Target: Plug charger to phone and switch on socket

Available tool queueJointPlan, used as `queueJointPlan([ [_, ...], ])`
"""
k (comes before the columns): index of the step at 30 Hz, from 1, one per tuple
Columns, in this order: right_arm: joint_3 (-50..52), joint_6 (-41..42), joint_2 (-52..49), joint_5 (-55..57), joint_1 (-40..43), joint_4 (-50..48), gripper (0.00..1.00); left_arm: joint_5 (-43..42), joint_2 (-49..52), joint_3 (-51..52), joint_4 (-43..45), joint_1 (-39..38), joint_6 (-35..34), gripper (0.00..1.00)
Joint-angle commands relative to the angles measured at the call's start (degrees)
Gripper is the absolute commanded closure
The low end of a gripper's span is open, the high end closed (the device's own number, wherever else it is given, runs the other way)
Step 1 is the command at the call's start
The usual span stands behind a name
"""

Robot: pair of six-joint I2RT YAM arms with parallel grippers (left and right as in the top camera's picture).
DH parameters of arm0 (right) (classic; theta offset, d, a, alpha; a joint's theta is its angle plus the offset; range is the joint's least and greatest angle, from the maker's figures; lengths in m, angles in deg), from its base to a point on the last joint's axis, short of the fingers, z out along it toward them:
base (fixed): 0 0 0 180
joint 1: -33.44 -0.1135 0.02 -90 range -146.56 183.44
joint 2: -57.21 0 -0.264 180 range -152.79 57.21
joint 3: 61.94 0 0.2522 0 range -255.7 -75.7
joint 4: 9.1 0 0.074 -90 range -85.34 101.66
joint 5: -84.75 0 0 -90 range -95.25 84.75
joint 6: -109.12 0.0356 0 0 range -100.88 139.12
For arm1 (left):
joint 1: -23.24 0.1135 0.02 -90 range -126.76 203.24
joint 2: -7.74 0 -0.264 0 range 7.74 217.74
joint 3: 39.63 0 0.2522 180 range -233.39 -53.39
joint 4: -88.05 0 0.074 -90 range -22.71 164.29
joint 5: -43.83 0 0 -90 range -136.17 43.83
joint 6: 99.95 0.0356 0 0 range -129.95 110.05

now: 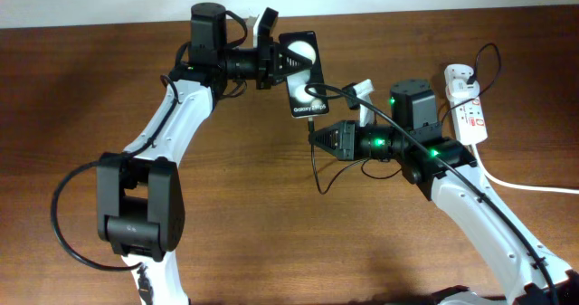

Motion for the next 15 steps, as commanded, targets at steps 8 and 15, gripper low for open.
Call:
queueJointPlan([
  [8, 0.20, -0.81, -0.17, 0.07, 1.62, -0.72, 0.96, -3.15, 0.22, -0.68, 0.28, 0.31, 0.76, 1.00],
  [15, 0.20, -0.81, -0.17, -0.13, 1.55, -0.83, 0.96, -2.43, 0.22, -0.68, 0.31, 0.22, 0.74, 1.00],
])
